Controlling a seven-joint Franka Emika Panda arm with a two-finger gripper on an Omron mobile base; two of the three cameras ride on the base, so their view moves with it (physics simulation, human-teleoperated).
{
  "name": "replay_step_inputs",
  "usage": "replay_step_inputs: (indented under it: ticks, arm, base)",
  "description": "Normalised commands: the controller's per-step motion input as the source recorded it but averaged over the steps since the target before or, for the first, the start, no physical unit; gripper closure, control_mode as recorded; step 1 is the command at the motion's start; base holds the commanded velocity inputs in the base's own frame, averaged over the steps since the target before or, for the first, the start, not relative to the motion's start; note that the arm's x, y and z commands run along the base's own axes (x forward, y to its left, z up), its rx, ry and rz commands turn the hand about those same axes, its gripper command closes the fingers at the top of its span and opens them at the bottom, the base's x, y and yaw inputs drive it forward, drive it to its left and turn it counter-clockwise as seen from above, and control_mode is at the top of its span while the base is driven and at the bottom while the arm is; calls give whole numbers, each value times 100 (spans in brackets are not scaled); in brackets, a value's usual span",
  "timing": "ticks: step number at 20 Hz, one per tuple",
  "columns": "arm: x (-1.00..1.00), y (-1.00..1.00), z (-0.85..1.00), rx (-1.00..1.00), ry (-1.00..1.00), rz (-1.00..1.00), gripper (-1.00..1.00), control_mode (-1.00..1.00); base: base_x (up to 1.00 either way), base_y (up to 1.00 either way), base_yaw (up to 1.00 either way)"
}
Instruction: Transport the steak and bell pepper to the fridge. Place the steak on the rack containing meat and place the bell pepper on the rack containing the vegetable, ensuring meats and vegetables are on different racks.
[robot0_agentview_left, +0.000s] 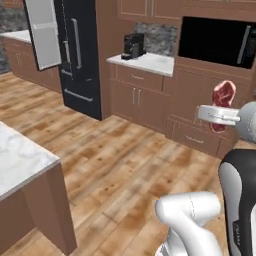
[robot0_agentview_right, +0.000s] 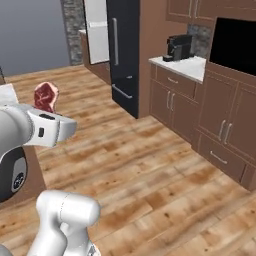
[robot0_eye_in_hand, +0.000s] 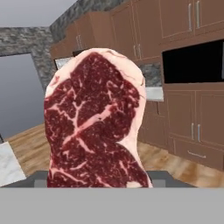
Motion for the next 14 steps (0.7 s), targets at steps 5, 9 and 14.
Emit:
replay_step_inputs:
  ticks: [5, 9, 14]
  arm:
    - [0, 0, 0, 0, 0, 0, 100, 100]
    - [0, 0, 0, 0, 0, 0, 100, 100]
    - [0, 0, 0, 0, 0, 0, 100, 100]
  base:
    - [100, -41, 41]
    - [100, -49, 38]
    - [100, -69, 33]
